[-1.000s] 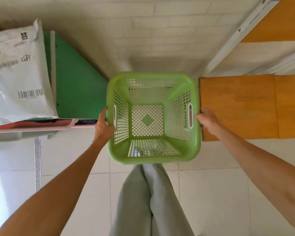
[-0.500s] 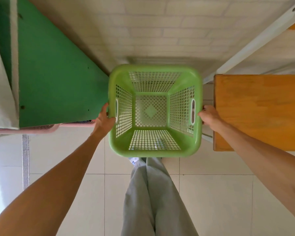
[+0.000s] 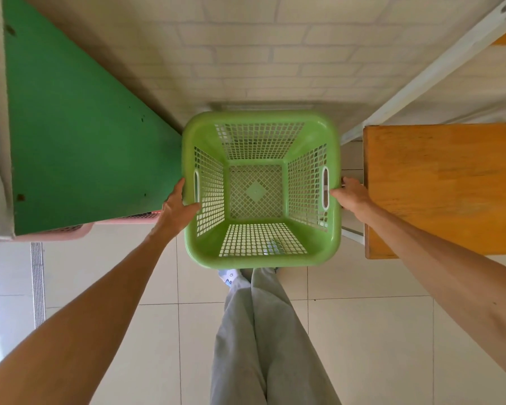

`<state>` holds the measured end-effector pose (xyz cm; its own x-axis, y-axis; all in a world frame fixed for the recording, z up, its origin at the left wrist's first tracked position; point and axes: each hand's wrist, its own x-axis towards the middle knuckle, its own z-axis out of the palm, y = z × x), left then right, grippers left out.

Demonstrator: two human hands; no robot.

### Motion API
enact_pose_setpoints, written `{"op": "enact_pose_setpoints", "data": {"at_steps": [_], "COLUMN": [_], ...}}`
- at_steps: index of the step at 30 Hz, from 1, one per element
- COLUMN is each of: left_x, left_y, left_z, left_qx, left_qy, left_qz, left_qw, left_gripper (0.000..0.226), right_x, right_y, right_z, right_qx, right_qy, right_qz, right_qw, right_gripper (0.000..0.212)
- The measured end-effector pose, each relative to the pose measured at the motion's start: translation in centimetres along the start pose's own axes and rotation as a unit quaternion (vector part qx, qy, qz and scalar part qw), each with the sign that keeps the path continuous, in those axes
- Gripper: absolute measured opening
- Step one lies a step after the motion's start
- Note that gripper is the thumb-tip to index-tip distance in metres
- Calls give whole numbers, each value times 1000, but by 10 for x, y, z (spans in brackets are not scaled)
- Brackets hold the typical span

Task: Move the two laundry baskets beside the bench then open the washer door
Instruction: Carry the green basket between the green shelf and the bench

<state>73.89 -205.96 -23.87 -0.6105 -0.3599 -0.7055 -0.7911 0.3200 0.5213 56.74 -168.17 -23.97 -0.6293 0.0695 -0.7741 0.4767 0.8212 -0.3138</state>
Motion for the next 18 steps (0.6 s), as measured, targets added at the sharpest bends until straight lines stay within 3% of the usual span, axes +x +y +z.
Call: {"op": "enact_pose_setpoints", "data": {"at_steps": [4,9,18], "left_x": [-28,-115,-267], "left_y": [31,106,207], "left_z": [-16,-63,-113], "left_qx": [50,102,273], "left_qy": [-23,-36,-9], "left_qz": [42,100,242], "left_qw": [998,989,931], "left_gripper": [85,80,86], "right_x": [-46,-164,-352], "right_y": [-18,-59,-51], "right_z": [-9,-49,-108], "right_qx": [-63,-24,2], "right_qy": [-12,-31,34], "right_qz": [-73,-90,-110], "right_qw": [995,995,993], "right_gripper": [36,44,62]}}
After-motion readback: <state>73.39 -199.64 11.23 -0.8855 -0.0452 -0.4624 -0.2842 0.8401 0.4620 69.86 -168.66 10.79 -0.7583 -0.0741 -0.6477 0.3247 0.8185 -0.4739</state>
